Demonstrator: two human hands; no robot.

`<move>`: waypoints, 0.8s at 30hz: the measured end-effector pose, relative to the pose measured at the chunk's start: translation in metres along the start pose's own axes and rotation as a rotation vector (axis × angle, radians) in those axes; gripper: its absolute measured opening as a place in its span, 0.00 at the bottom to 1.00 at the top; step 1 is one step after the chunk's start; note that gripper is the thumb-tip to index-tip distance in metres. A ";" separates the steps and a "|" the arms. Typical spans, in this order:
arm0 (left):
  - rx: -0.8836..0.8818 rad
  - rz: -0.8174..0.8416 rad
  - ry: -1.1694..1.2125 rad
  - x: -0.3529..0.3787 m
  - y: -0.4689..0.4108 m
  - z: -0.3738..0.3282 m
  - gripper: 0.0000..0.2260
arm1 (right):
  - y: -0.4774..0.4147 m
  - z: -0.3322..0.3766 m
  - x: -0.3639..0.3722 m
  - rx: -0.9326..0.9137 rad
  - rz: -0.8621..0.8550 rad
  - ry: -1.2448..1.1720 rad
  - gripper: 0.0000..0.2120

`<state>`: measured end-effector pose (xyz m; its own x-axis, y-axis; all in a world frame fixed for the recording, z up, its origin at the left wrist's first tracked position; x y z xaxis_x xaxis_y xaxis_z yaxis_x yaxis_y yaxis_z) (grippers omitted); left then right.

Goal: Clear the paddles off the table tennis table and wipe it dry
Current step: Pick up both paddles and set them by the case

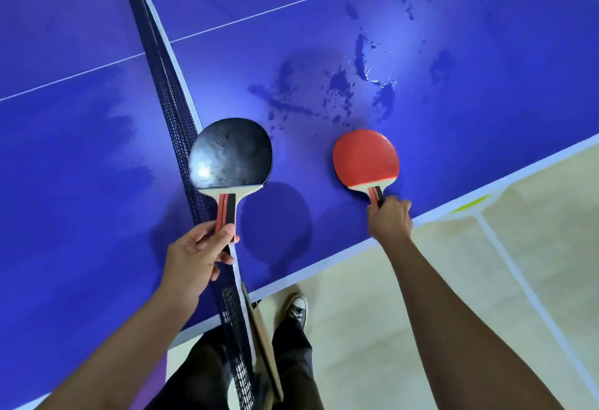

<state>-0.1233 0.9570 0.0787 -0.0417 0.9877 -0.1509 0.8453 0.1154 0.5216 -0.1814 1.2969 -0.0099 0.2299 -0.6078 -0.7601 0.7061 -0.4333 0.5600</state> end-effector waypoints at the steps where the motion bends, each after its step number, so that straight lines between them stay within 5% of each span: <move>1: 0.002 -0.012 0.010 -0.002 0.003 -0.001 0.08 | 0.003 0.003 -0.001 -0.003 0.031 -0.097 0.19; 7: -0.010 -0.106 0.075 -0.022 0.014 -0.003 0.07 | 0.048 0.027 0.011 -0.031 0.058 -0.360 0.17; 24: 0.060 -0.427 0.314 -0.182 0.123 0.042 0.09 | 0.235 0.171 0.106 -0.606 0.191 -0.243 0.10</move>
<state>0.0105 0.7874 0.1350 -0.5387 0.8391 -0.0757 0.7469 0.5171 0.4180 -0.1059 1.0170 0.0971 0.2806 -0.7997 -0.5308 0.9350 0.1028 0.3395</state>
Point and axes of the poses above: each hand's wrist, its own y-axis away from the middle knuckle, its own x-axis out of the palm, z = x × y, the point moved 1 cm from there along -y, towards the middle knuckle, and after that the axes turned 7 degrees about z, right-handed, at the moved point
